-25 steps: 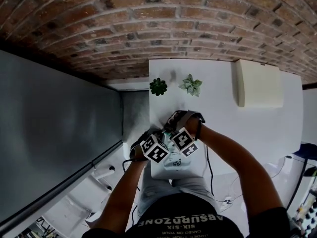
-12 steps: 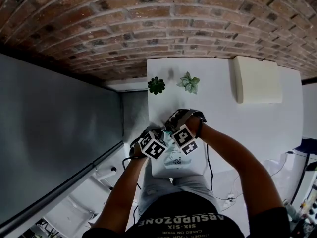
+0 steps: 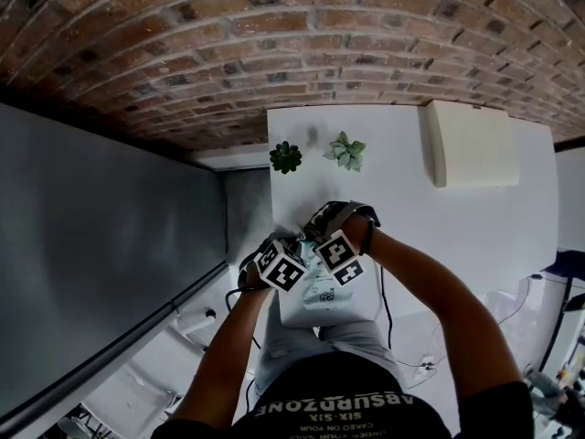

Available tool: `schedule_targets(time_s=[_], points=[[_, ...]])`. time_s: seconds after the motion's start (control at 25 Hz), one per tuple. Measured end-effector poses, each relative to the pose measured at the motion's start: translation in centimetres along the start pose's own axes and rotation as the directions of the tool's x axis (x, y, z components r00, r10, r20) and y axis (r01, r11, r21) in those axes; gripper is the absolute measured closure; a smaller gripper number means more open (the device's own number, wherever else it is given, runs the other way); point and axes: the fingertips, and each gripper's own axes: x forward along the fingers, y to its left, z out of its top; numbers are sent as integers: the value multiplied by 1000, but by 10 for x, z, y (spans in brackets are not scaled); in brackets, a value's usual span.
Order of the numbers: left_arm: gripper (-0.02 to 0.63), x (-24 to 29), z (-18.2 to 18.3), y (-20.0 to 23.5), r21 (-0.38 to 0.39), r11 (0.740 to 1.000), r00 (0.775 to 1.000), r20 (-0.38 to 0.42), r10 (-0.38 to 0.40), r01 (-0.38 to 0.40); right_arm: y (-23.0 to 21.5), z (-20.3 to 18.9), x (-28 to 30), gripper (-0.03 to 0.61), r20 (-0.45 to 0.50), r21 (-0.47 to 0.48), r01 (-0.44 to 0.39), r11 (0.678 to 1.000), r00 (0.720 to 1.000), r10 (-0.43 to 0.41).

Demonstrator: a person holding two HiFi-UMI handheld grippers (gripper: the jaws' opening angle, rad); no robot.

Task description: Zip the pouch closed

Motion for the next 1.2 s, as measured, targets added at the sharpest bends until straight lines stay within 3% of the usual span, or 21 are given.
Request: schedule_targets(time_s=[1.2], points=[[588,0,0,0,-30,1000,1000,6,-6,6,3,-5,-8,578,-35,138,44,989,999,-40]])
